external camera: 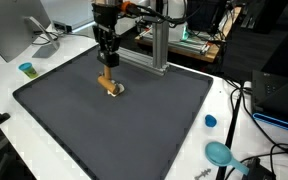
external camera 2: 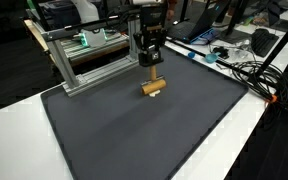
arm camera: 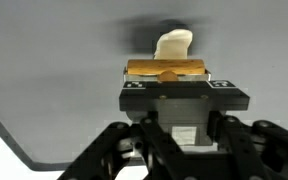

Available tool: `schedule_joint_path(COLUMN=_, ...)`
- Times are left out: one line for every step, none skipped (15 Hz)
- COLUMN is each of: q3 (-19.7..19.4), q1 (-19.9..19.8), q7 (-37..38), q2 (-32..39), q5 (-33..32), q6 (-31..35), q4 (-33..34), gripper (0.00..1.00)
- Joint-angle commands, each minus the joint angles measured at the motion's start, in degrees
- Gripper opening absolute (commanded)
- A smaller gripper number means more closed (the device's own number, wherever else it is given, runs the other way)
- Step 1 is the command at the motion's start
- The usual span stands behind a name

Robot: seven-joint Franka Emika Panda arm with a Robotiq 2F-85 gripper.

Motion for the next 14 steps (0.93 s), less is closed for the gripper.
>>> schedule_joint_path(q3=0.5, q1=-0.1, q7=-0.8, q2=2.0, q5=1.6, q6=-1.5, q4=1.5, gripper=0.22)
schedule_joint_path(q3=0.6, q1=0.0, q7=-1.3, q2=2.6, q5=1.9, q6=-2.4, q4=1.8, gripper=0.22)
schedule_joint_path(q3=0.6, q1=0.1, q7=-1.6, q2=3.0, q5=1.7, q6=-4.4, q4=2.2, gripper=0.22)
schedule_joint_path(q3=0.6, q1=0.1, q7=-1.9, q2=3.3, q5=1.5, q6=-5.8, q4=2.7, gripper=0.22)
schedule_joint_path(q3=0.5, q1=0.3, q7=-1.8, q2=3.4, q5=0.9, q6=-7.2, q4=3.1, gripper=0.22)
schedule_joint_path(q3=0.7, q1=0.3, q7=-2.2, q2=3.5, q5=0.9, q6=-8.8, q4=3.7, gripper=0.22)
schedule_joint_path(q3=0.8, q1=0.3, q7=-2.3, q2=3.7, q5=0.7, q6=-10.2, q4=4.1, gripper=0.22)
schedule_joint_path(q3=0.8, q1=0.4, q7=-2.3, q2=3.8, q5=0.4, q6=-11.6, q4=4.6, gripper=0.22)
schedule_joint_path(q3=1.0, q1=0.4, q7=-2.7, q2=4.0, q5=0.6, q6=-12.5, q4=5.1, gripper=0.22)
schedule_joint_path(q3=1.2, q1=0.3, q7=-3.1, q2=4.3, q5=1.0, q6=-12.8, q4=5.3, gripper=0.22)
schedule_joint_path(q3=1.3, q1=0.3, q7=-3.1, q2=4.7, q5=1.0, q6=-13.1, q4=5.7, gripper=0.22)
schedule_joint_path(q3=1.3, q1=0.3, q7=-3.1, q2=5.2, q5=1.1, q6=-13.3, q4=6.1, gripper=0.22)
schedule_joint_path(q3=1.4, q1=0.2, q7=-3.2, q2=5.6, q5=1.2, q6=-13.7, q4=6.6, gripper=0.22)
schedule_joint_path(q3=1.4, q1=0.2, q7=-3.5, q2=6.0, q5=1.4, q6=-14.3, q4=7.0, gripper=0.22)
